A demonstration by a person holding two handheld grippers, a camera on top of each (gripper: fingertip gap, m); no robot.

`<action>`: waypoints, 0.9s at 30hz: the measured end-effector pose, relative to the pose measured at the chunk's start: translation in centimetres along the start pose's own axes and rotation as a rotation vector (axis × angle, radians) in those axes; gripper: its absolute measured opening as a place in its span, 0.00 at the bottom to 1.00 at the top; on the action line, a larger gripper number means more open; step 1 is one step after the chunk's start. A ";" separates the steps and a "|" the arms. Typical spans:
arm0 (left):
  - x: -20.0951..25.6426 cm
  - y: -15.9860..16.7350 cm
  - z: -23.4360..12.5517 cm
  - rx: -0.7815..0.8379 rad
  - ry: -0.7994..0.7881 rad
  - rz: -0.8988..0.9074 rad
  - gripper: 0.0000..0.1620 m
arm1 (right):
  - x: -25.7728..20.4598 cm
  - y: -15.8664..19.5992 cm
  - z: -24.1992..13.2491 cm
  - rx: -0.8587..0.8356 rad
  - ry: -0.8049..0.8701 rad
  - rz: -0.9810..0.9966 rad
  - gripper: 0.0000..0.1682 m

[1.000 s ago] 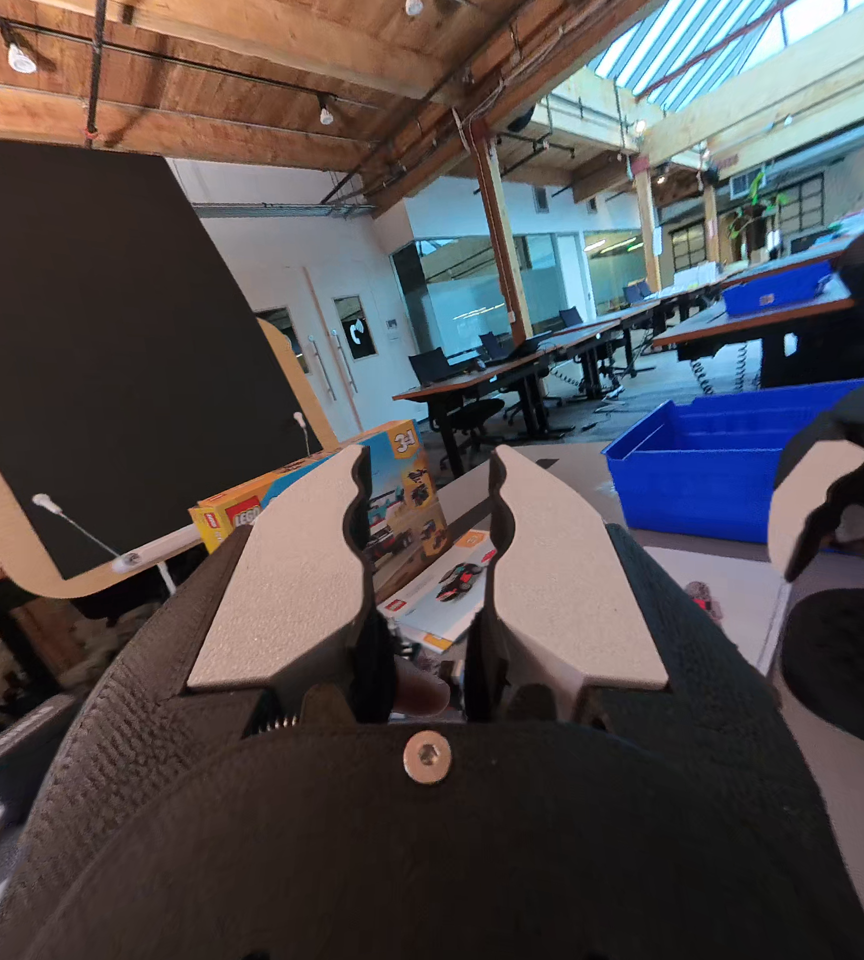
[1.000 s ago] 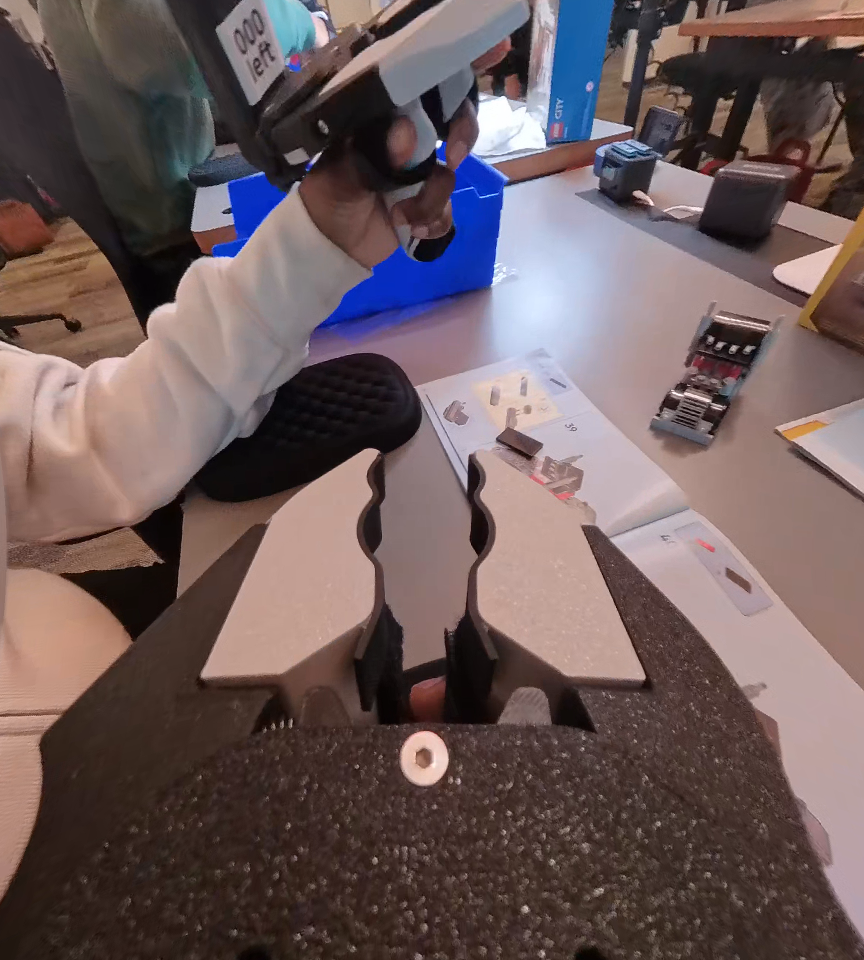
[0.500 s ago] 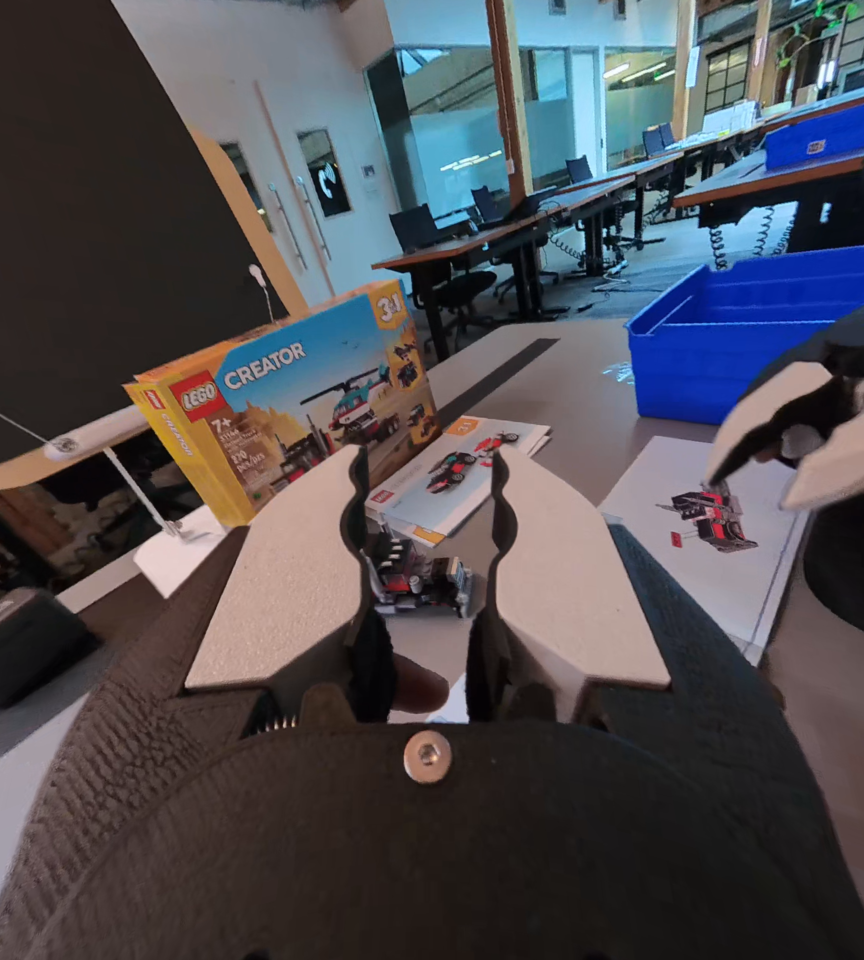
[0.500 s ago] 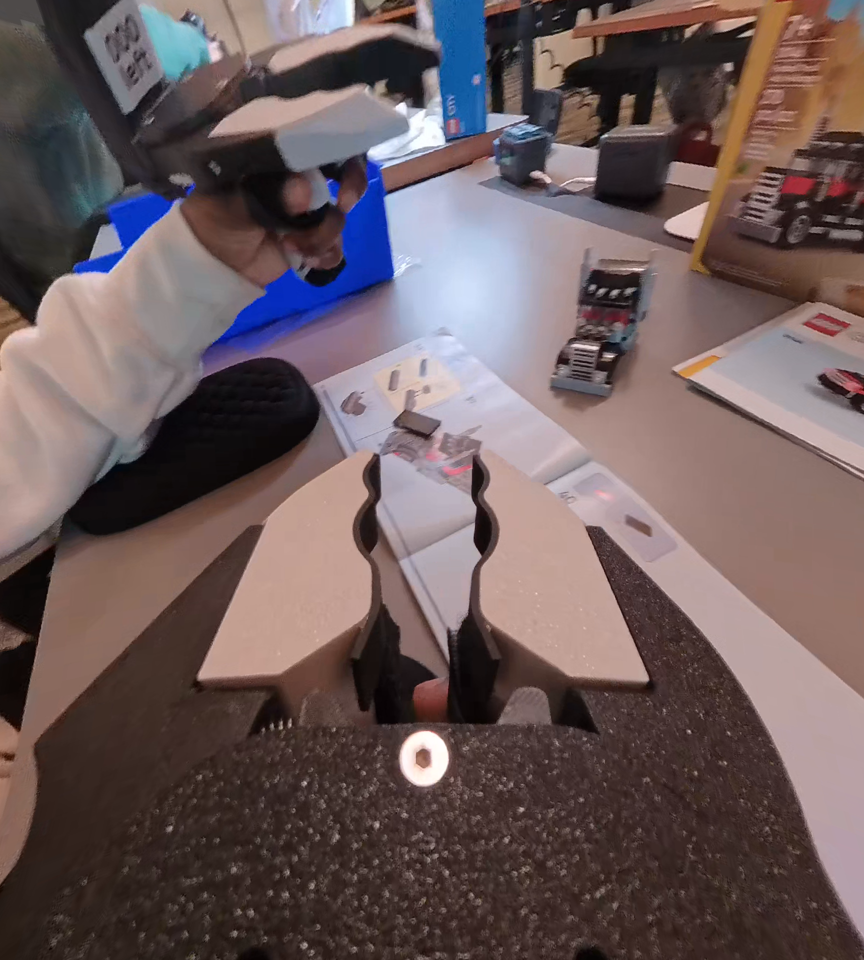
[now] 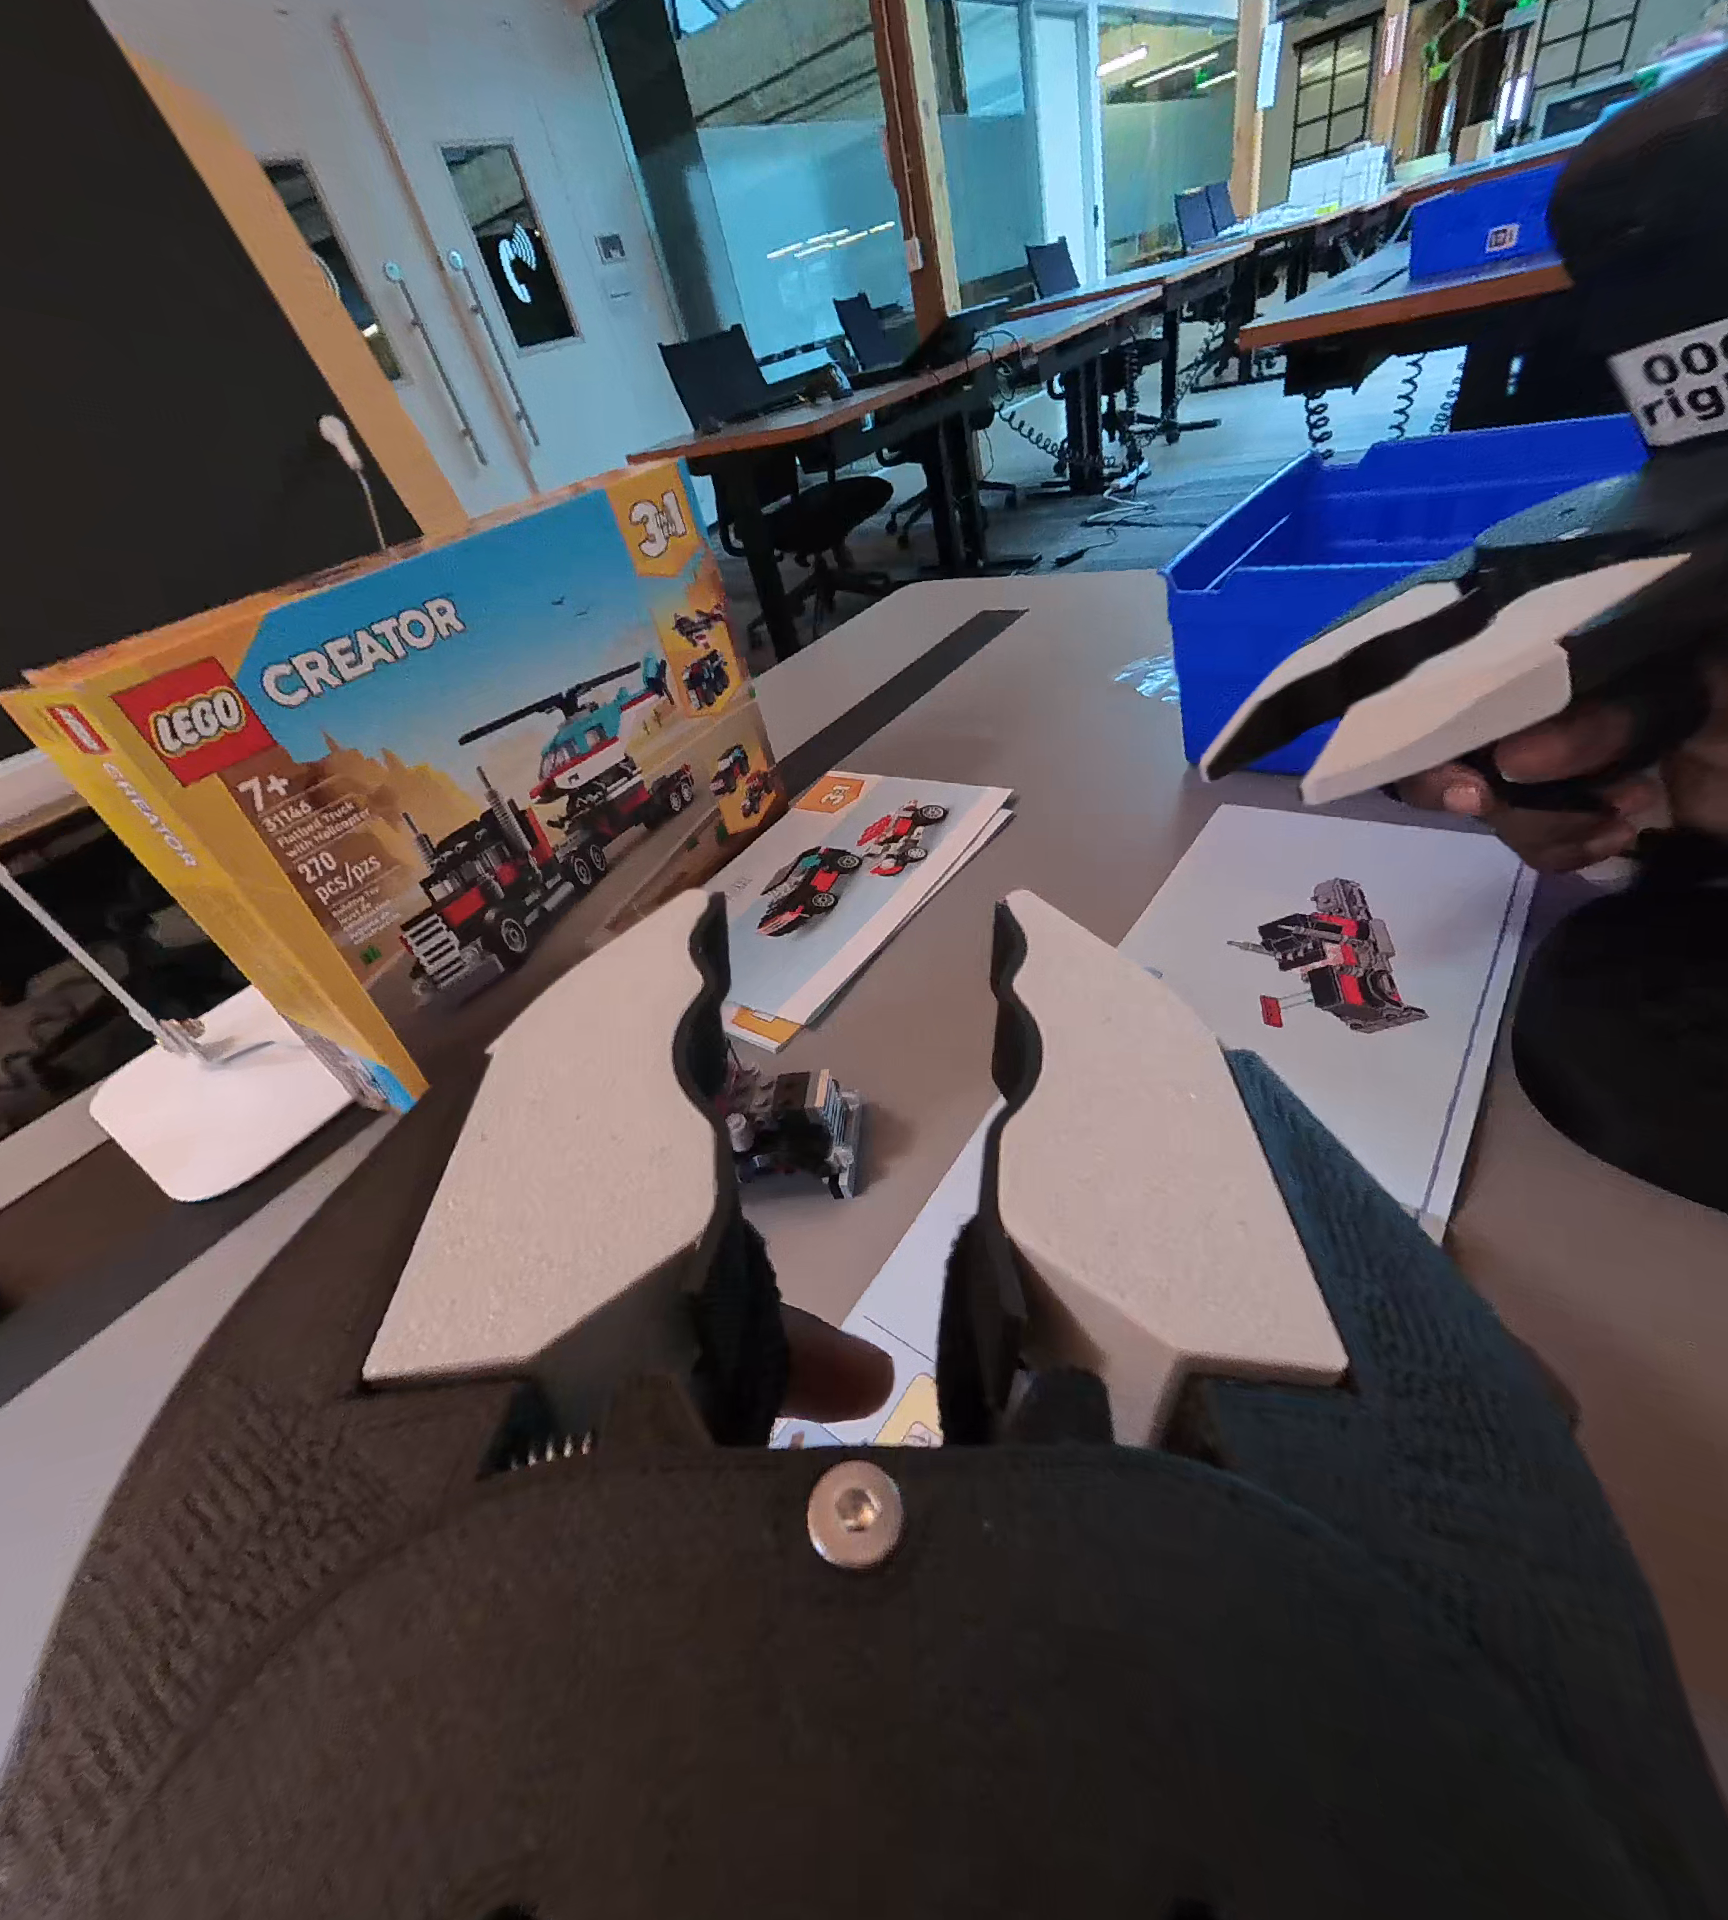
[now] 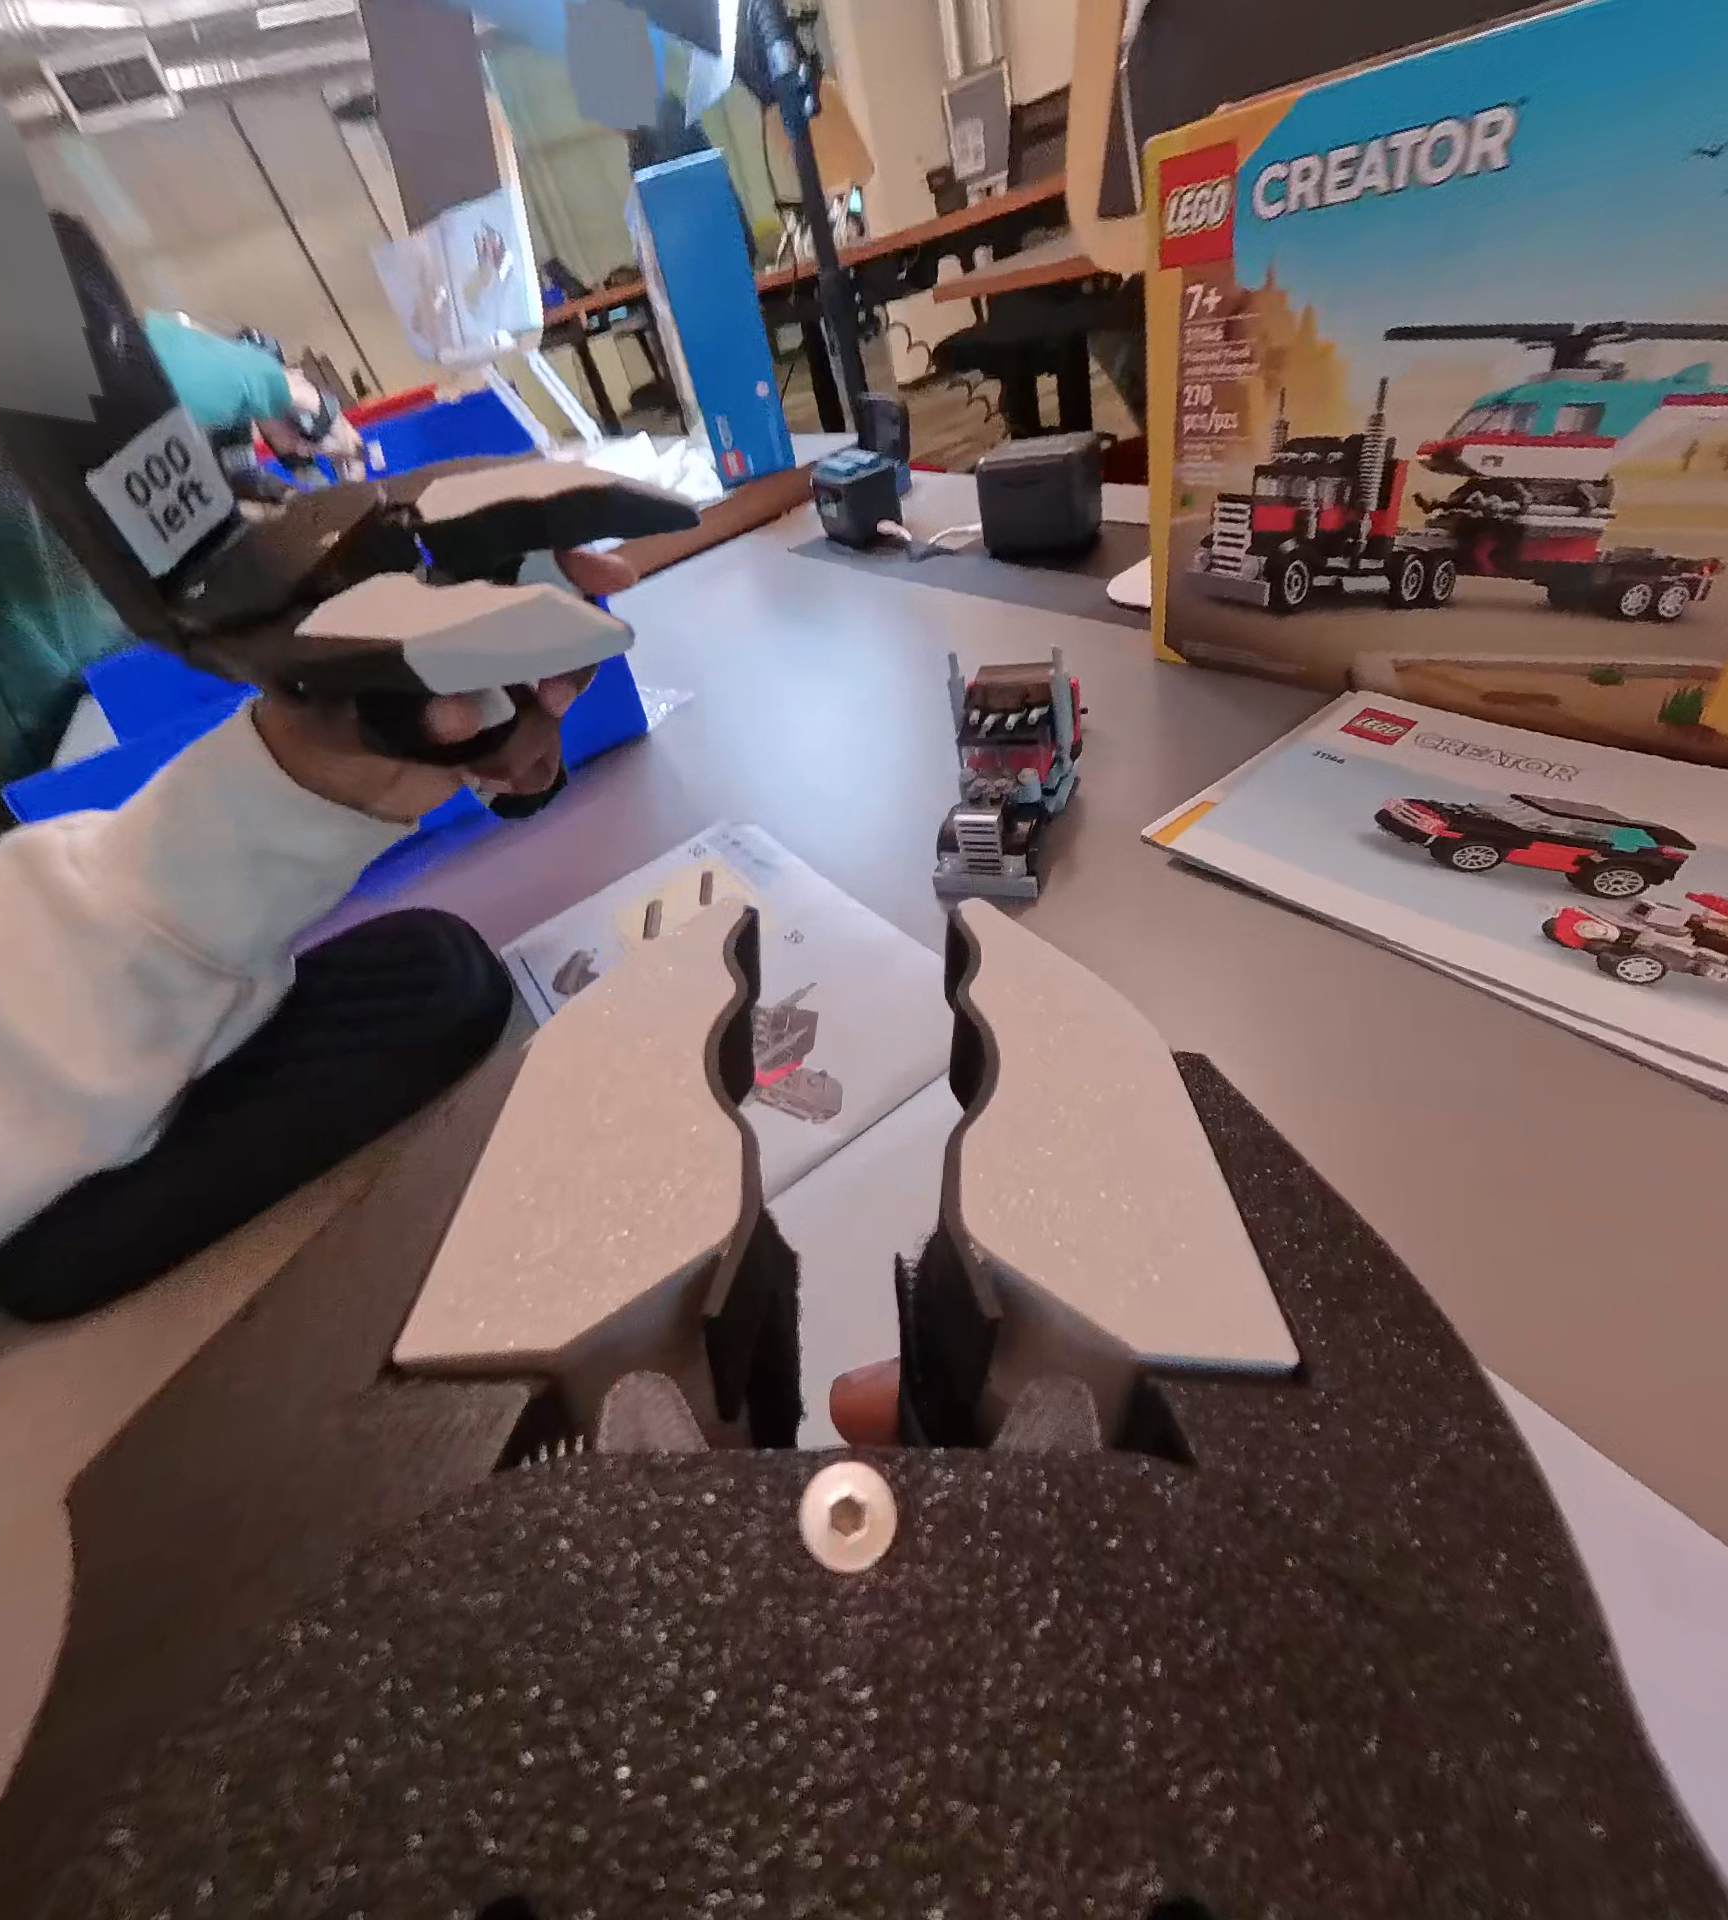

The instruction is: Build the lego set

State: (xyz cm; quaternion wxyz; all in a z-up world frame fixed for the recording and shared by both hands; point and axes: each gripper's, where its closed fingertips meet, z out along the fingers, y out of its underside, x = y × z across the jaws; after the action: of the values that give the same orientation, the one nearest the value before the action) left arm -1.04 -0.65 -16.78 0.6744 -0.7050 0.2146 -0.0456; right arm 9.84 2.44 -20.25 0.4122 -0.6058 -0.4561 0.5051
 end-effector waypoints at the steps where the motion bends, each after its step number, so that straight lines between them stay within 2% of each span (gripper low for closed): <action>1: 0.0 0.2 0.1 -0.007 0.005 -0.011 0.30 | -0.2 0.2 0.1 -0.020 0.003 -0.027 0.21; 7: -0.7 1.5 0.3 -0.054 -0.030 -0.054 0.30 | 1.4 2.5 0.8 -0.265 0.142 -0.245 0.21; 11: -1.4 1.9 0.4 -0.081 -0.060 -0.133 0.30 | 3.7 4.6 1.6 -0.414 0.258 -0.388 0.24; 16: -2.3 3.7 0.5 -0.156 -0.099 -0.242 0.31 | 4.9 7.3 2.0 -0.491 0.254 -0.322 0.26; 19: -3.1 4.1 -0.1 -0.181 -0.127 -0.284 0.32 | 5.2 8.6 2.0 -0.526 0.241 -0.359 0.27; 23: -3.8 4.8 -0.2 -0.175 -0.153 -0.374 0.32 | 5.2 8.9 2.3 -0.523 0.202 -0.262 0.26; 27: -3.2 4.9 0.5 -0.162 -0.120 -0.383 0.32 | 5.3 9.0 2.3 -0.528 0.196 -0.240 0.26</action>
State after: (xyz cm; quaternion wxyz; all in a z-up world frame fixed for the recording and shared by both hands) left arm -4.96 0.94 -20.90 0.6060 -0.7864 0.0391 -0.1136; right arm 9.19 5.52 -30.47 0.3393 -0.6795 -0.5979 0.2562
